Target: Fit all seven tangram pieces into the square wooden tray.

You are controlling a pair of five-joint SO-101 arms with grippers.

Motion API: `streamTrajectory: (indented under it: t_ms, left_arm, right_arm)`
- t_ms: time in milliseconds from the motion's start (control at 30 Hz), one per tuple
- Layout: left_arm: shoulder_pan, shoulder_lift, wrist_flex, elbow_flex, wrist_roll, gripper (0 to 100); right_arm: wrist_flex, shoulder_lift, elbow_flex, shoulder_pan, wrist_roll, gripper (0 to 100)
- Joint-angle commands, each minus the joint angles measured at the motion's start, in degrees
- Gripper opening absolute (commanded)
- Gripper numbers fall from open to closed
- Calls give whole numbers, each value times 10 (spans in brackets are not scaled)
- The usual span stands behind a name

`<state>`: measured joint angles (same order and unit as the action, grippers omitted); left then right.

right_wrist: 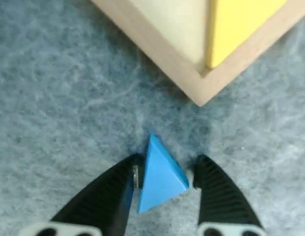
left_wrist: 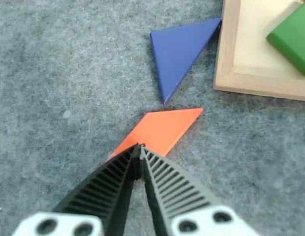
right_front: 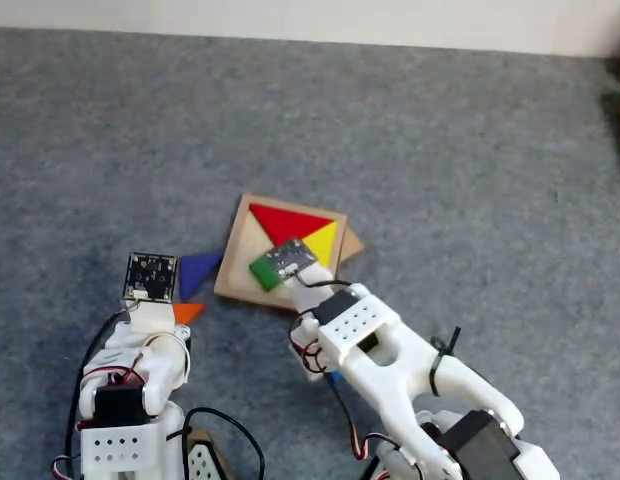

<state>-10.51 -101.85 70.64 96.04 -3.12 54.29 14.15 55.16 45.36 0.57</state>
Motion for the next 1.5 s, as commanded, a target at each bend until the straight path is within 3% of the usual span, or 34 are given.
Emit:
streamTrajectory:
  t_ms: [0,267,533,733,967,1233,1467]
  left_arm:
    - [5,-25,1,11,-4,5]
    - [5,-25,1,11,-4,5]
    - [5,-25,1,11,-4,5]
    - [5,-25,1,11,-4,5]
    - [5,-25,1,11,-4,5]
    - [5,-25,1,11,-4,5]
    - [5,-25,1,11,-4,5]
  right_arm:
    - [-9,7,2,29,51,64]
    - [36,10,-7,29,135,60]
    - [100,116,-36,-3,139,69]
    - [174,226,-44,-49,62,196]
    - [178,289,-22,-55,-39,199]
    - [120,286,56,-52,-77,202]
    - [71,285,95,-2,-171,203]
